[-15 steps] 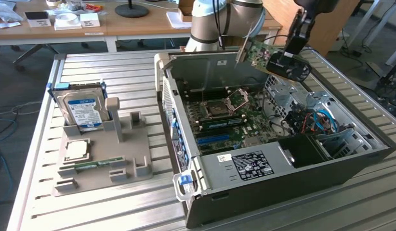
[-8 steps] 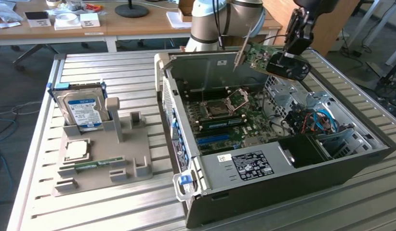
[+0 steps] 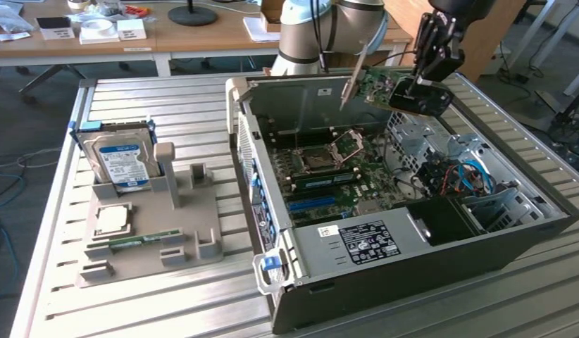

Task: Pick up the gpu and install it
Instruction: 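Insert the gpu into the slot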

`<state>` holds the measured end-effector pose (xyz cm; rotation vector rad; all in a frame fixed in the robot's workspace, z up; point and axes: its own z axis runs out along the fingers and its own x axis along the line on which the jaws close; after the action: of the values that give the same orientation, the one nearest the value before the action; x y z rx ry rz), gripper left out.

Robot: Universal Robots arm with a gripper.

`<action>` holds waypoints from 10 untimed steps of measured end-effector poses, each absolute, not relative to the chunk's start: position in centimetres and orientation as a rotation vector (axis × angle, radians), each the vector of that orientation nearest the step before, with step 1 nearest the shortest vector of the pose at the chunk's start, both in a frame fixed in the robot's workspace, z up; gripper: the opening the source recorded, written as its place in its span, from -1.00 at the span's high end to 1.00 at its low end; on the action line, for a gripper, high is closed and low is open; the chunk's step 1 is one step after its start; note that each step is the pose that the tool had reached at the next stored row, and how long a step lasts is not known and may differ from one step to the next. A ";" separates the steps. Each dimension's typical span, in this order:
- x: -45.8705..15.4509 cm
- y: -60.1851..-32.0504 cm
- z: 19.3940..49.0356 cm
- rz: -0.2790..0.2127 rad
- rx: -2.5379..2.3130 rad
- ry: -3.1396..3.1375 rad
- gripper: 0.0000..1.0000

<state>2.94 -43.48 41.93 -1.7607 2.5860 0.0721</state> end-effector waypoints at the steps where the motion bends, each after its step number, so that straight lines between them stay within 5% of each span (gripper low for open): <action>1: 2.9 -43.5 41.9 0.072 -1.784 2.570 0.47; 10: 2.9 -43.5 41.8 0.074 -1.990 2.419 0.47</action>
<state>2.94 -43.48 41.80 -1.9904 2.4191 0.0737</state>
